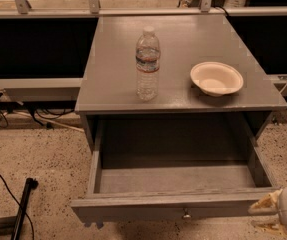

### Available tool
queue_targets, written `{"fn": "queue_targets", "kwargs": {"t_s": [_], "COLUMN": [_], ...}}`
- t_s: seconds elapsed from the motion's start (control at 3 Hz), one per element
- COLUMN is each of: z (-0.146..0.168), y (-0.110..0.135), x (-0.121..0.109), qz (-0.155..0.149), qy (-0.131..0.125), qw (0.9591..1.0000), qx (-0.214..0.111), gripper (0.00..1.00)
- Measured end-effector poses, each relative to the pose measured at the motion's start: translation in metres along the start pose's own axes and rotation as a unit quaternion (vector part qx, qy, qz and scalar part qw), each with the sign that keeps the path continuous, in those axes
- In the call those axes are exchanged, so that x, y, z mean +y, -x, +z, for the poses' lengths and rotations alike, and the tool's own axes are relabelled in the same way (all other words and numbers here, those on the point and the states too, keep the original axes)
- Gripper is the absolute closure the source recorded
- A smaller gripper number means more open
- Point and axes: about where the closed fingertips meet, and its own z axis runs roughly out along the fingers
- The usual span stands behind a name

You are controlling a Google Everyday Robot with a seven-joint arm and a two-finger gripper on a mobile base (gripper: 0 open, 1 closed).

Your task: Close top drawer

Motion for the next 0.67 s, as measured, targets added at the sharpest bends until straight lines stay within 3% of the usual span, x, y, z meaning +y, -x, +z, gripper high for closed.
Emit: {"fn": "queue_targets", "kwargs": {"t_s": [0.33,0.67], "z": [0.0047,0.0045], "y": [-0.0145,-0.0131], "x": [0.0086,0.0087], "qz": [0.001,0.000], "qy": [-0.025,-0.023], "qw": [0.9997,0.9997], "qx": [0.000,0.000], "gripper": [0.92,1.00]}}
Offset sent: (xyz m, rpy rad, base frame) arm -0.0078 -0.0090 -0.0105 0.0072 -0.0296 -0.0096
